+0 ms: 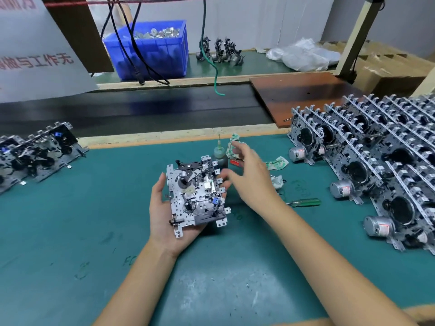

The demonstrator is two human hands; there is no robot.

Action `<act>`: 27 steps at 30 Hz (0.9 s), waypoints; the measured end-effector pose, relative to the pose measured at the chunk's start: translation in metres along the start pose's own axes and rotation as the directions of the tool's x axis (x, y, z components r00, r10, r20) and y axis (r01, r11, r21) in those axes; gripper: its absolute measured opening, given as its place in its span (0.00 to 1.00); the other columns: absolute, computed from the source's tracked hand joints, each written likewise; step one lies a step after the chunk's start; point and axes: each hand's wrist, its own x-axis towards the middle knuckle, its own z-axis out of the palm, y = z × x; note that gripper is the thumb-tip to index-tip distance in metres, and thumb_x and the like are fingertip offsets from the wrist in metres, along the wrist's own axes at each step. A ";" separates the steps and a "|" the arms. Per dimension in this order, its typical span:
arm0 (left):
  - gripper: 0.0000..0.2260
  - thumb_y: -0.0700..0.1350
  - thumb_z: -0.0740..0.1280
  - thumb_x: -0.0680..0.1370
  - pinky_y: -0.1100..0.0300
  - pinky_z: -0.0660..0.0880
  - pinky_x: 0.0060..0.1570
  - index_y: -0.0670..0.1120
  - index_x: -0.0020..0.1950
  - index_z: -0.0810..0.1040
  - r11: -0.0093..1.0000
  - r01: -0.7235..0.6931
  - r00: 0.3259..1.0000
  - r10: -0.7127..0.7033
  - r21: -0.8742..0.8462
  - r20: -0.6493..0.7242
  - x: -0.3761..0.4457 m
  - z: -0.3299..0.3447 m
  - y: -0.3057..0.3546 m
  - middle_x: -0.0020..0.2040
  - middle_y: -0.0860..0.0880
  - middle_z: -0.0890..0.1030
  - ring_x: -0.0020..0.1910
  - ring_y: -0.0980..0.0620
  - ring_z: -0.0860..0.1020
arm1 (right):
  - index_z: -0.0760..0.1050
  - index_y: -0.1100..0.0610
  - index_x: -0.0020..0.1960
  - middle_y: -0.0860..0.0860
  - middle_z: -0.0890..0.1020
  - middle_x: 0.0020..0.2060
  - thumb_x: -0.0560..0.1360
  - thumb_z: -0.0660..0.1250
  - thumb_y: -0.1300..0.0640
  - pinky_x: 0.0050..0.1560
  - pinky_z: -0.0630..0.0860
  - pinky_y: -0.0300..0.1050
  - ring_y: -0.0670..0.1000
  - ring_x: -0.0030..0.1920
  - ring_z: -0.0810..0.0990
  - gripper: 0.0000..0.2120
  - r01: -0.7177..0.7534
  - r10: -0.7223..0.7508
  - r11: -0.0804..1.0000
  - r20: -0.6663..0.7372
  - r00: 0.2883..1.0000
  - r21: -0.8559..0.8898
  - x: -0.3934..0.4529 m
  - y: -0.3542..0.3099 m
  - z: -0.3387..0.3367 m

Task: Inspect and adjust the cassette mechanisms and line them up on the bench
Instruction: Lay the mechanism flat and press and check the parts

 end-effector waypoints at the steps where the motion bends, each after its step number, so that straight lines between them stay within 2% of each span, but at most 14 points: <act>1: 0.34 0.57 0.68 0.72 0.44 0.70 0.65 0.36 0.69 0.70 1.000 0.024 0.999 -0.024 0.001 0.022 0.000 0.000 0.000 0.69 0.32 0.69 0.67 0.35 0.70 | 0.67 0.53 0.68 0.46 0.71 0.57 0.74 0.68 0.62 0.56 0.66 0.35 0.42 0.54 0.71 0.24 0.064 -0.067 0.996 -0.055 0.996 -0.058 -0.006 0.002 -0.008; 2: 0.33 0.57 0.68 0.73 0.43 0.68 0.67 0.36 0.70 0.69 0.999 0.053 0.997 -0.052 -0.003 0.050 -0.001 0.000 0.000 0.69 0.32 0.68 0.67 0.34 0.69 | 0.70 0.52 0.65 0.46 0.72 0.55 0.74 0.68 0.61 0.55 0.67 0.35 0.43 0.53 0.72 0.20 0.124 -0.135 0.987 -0.114 0.984 -0.098 -0.014 0.004 -0.017; 4: 0.33 0.57 0.66 0.74 0.43 0.65 0.69 0.36 0.71 0.67 0.994 0.110 0.990 -0.109 -0.001 0.093 -0.001 0.000 -0.002 0.69 0.30 0.67 0.68 0.32 0.68 | 0.72 0.49 0.54 0.45 0.76 0.46 0.74 0.68 0.60 0.46 0.71 0.34 0.44 0.46 0.75 0.12 0.176 -0.205 0.969 -0.162 0.965 -0.176 -0.027 0.010 -0.040; 6: 0.33 0.58 0.66 0.74 0.43 0.64 0.69 0.36 0.71 0.68 0.988 0.151 0.982 -0.154 0.035 0.106 0.000 0.000 -0.004 0.70 0.30 0.66 0.68 0.32 0.68 | 0.70 0.45 0.46 0.43 0.77 0.38 0.73 0.69 0.55 0.40 0.71 0.38 0.42 0.41 0.75 0.08 0.162 -0.177 0.951 -0.034 0.984 -0.263 -0.036 0.020 -0.063; 7: 0.34 0.59 0.66 0.74 0.42 0.65 0.68 0.36 0.70 0.69 0.985 0.161 0.981 -0.167 0.060 0.103 0.001 -0.001 -0.006 0.69 0.30 0.66 0.68 0.32 0.68 | 0.70 0.45 0.46 0.41 0.77 0.39 0.73 0.69 0.52 0.41 0.70 0.40 0.42 0.43 0.75 0.08 0.164 -0.139 0.914 0.092 0.986 -0.372 -0.040 0.026 -0.072; 9: 0.35 0.62 0.64 0.74 0.41 0.67 0.66 0.37 0.70 0.70 0.980 0.165 0.981 -0.175 0.114 0.080 0.004 -0.002 -0.008 0.69 0.31 0.68 0.67 0.32 0.69 | 0.71 0.45 0.51 0.40 0.74 0.46 0.74 0.67 0.47 0.46 0.69 0.41 0.45 0.52 0.71 0.09 0.238 -0.059 0.743 0.293 0.954 -0.625 -0.046 0.037 -0.081; 10: 0.35 0.64 0.63 0.73 0.41 0.68 0.65 0.37 0.69 0.71 0.976 0.167 0.982 -0.177 0.139 0.063 0.005 -0.002 -0.009 0.69 0.32 0.68 0.67 0.32 0.69 | 0.71 0.45 0.54 0.41 0.72 0.49 0.74 0.66 0.45 0.49 0.69 0.42 0.45 0.55 0.69 0.11 0.260 -0.036 0.683 0.324 0.945 -0.683 -0.049 0.044 -0.083; 11: 0.36 0.65 0.61 0.73 0.41 0.69 0.64 0.37 0.69 0.72 0.972 0.172 0.983 -0.181 0.160 0.041 0.006 -0.003 -0.010 0.68 0.32 0.69 0.67 0.32 0.70 | 0.70 0.46 0.56 0.42 0.72 0.51 0.75 0.64 0.44 0.50 0.69 0.42 0.46 0.56 0.68 0.12 0.254 -0.034 0.671 0.314 0.949 -0.697 -0.052 0.049 -0.082; 17: 0.36 0.65 0.60 0.72 0.39 0.69 0.64 0.37 0.66 0.74 0.966 0.180 0.983 -0.170 0.183 -0.069 0.001 0.001 -0.013 0.67 0.32 0.72 0.65 0.34 0.73 | 0.73 0.49 0.52 0.45 0.74 0.46 0.78 0.62 0.48 0.41 0.60 0.40 0.49 0.52 0.70 0.07 0.249 -0.129 0.685 0.223 0.966 -0.684 -0.053 0.055 -0.072; 19: 0.36 0.65 0.59 0.72 0.39 0.69 0.63 0.35 0.65 0.74 0.973 0.182 0.980 -0.167 0.143 -0.105 -0.003 0.001 -0.018 0.68 0.32 0.70 0.63 0.35 0.74 | 0.72 0.50 0.51 0.45 0.75 0.46 0.79 0.60 0.48 0.41 0.60 0.42 0.50 0.51 0.70 0.07 0.241 -0.117 0.677 0.221 0.968 -0.696 -0.051 0.057 -0.072; 21: 0.36 0.65 0.58 0.73 0.40 0.69 0.62 0.35 0.66 0.74 0.973 0.196 0.975 -0.180 0.124 -0.129 -0.007 0.001 -0.021 0.68 0.32 0.70 0.61 0.35 0.75 | 0.70 0.50 0.49 0.46 0.75 0.44 0.80 0.58 0.49 0.42 0.62 0.44 0.51 0.50 0.71 0.05 0.223 -0.094 0.714 0.224 0.970 -0.664 -0.048 0.059 -0.071; 23: 0.36 0.66 0.56 0.74 0.41 0.70 0.62 0.35 0.65 0.75 0.964 0.217 0.969 -0.194 0.152 -0.150 -0.009 0.000 -0.021 0.66 0.33 0.72 0.59 0.36 0.77 | 0.65 0.50 0.47 0.47 0.75 0.40 0.80 0.57 0.51 0.41 0.64 0.47 0.53 0.45 0.72 0.04 0.161 -0.042 0.811 0.217 0.975 -0.563 -0.047 0.059 -0.073; 25: 0.36 0.66 0.53 0.75 0.42 0.69 0.62 0.36 0.64 0.76 0.960 0.220 0.965 -0.189 0.172 -0.180 -0.009 0.000 -0.021 0.65 0.34 0.74 0.58 0.37 0.78 | 0.63 0.48 0.46 0.45 0.74 0.34 0.80 0.56 0.52 0.39 0.67 0.48 0.51 0.37 0.72 0.04 0.143 -0.054 0.897 0.217 0.975 -0.419 -0.047 0.057 -0.075; 27: 0.37 0.67 0.52 0.76 0.44 0.67 0.63 0.36 0.64 0.76 0.957 0.223 0.962 -0.185 0.184 -0.203 -0.008 0.000 -0.022 0.63 0.34 0.75 0.57 0.38 0.78 | 0.65 0.45 0.44 0.45 0.69 0.26 0.80 0.56 0.52 0.32 0.62 0.43 0.47 0.28 0.65 0.07 0.112 -0.075 0.976 0.195 0.978 -0.186 -0.051 0.047 -0.073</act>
